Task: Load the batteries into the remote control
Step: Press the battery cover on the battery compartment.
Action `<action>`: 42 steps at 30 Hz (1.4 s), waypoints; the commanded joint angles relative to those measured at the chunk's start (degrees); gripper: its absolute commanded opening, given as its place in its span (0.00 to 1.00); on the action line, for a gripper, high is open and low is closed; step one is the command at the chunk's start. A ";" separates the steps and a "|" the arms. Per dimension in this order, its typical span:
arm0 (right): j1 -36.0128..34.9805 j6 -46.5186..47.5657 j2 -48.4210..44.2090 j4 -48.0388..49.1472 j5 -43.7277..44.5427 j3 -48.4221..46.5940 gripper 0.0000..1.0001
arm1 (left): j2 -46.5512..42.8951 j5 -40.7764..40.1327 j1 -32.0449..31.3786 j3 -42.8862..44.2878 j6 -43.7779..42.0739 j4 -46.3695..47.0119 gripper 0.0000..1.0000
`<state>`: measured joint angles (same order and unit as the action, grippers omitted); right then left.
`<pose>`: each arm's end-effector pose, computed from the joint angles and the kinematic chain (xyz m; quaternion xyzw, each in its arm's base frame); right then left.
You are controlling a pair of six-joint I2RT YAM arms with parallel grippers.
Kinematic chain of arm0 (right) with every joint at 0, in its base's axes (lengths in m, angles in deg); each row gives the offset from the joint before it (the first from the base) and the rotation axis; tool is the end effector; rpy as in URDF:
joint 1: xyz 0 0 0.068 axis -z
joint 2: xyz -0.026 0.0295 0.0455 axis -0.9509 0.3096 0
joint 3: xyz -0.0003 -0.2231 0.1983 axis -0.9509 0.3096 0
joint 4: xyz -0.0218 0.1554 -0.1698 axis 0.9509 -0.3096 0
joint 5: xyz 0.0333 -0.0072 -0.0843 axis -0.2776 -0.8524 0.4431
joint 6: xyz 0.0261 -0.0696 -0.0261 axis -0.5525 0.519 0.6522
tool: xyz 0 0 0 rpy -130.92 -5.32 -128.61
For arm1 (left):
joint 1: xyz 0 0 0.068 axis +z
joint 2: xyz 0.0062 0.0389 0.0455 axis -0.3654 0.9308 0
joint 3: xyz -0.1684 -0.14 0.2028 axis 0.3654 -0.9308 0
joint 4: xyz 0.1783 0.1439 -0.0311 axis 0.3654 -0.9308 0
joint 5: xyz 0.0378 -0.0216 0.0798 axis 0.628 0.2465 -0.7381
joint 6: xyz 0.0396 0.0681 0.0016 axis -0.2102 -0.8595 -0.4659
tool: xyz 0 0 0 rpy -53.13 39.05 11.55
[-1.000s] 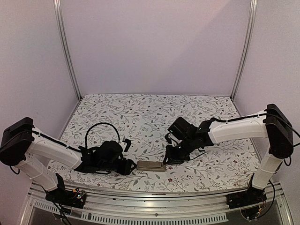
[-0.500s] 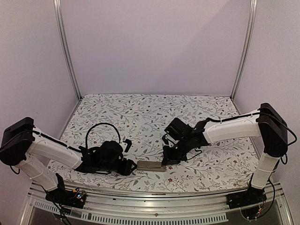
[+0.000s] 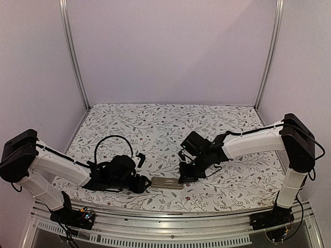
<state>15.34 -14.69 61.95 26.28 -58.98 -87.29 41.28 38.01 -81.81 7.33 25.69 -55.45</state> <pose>0.1799 0.3063 0.1752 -0.1407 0.9568 0.2518 0.0376 0.1359 -0.2191 0.1522 0.1634 0.9138 -0.2298 0.2925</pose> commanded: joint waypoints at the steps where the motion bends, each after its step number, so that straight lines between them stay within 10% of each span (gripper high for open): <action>1: -0.51 0.79 1.44 0.33 -0.19 -1.03 0.02 | 0.30 0.01 -0.63 -0.39 -0.55 0.56 0.53; 17: -0.60 5.09 -0.89 -8.12 6.42 -6.59 0.14 | -0.13 -0.19 -0.64 -0.55 -0.52 0.57 0.53; 22: -1.46 9.51 -0.49 -6.32 4.48 -8.85 0.00 | -1.42 -1.42 -0.70 -1.09 -0.37 0.13 0.53; 42: -2.35 11.09 7.75 0.08 -0.71 -3.22 0.00 | -3.66 -3.13 -0.62 -2.22 0.02 -0.23 0.53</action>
<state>13.11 -3.57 66.67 27.57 -60.99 -92.25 37.71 35.34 -81.81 5.32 25.73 -55.49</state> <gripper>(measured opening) 0.004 0.534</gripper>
